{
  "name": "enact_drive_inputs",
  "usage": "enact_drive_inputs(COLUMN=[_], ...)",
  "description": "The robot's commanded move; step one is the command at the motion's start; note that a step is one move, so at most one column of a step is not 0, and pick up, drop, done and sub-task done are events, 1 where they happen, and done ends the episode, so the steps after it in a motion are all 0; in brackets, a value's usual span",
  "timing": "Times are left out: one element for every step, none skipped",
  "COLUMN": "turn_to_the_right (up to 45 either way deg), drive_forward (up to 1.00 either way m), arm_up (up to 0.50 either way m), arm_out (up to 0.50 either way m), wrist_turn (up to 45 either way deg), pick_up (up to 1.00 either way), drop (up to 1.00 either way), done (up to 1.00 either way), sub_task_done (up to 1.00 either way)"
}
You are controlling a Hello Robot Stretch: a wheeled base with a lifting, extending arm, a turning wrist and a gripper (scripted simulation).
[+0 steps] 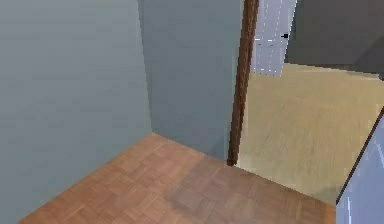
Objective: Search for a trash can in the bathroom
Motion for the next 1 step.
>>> enact_drive_inputs(turn_to_the_right=[18.0], drive_forward=[0.0], arm_up=[0.0], arm_out=[0.0], wrist_turn=[0.0], pick_up=[0.0], drop=[0.0], done=[0.0], sub_task_done=[0.0])
